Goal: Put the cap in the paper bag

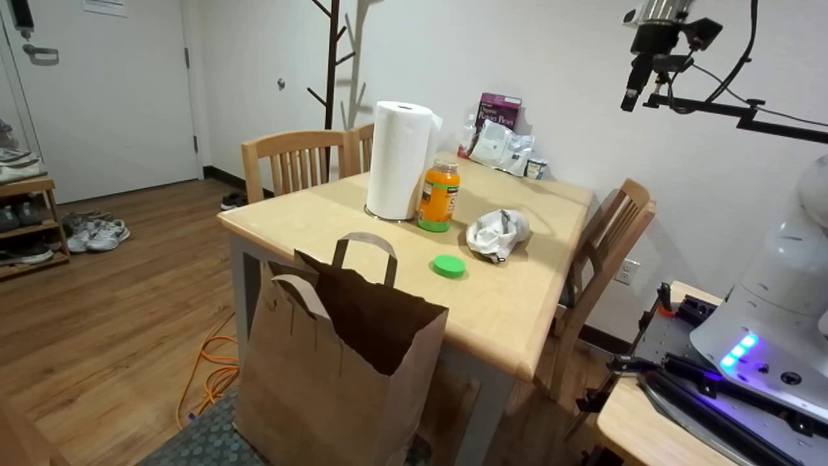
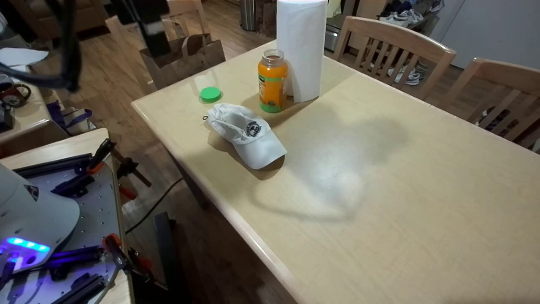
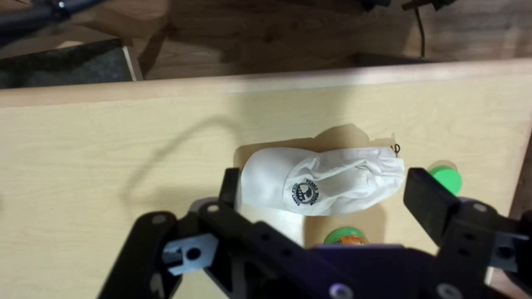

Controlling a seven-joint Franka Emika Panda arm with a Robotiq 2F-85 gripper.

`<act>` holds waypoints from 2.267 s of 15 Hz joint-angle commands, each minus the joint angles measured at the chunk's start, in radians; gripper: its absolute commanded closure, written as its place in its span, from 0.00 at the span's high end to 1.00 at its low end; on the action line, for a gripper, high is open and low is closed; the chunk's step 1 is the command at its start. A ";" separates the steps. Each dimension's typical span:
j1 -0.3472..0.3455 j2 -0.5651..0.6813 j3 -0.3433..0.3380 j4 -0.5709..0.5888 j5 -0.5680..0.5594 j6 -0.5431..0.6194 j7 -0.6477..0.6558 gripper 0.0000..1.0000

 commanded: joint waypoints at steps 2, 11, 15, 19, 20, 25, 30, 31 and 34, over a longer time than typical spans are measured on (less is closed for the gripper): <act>-0.014 0.033 -0.148 -0.078 0.193 0.152 -0.144 1.00; 0.008 0.118 -0.283 -0.137 0.501 0.209 -0.394 1.00; 0.048 0.252 -0.339 -0.103 0.737 0.099 -0.570 1.00; 0.004 0.451 -0.332 -0.016 0.882 -0.165 -0.720 1.00; -0.020 0.503 -0.319 0.007 0.894 -0.239 -0.736 1.00; -0.125 0.537 -0.217 0.011 0.876 -0.262 -0.669 1.00; -0.208 0.662 -0.140 0.097 0.939 -0.188 -0.662 1.00; -0.216 0.682 -0.128 0.110 0.931 -0.149 -0.654 1.00; -0.241 0.784 -0.095 0.180 0.910 -0.145 -0.666 1.00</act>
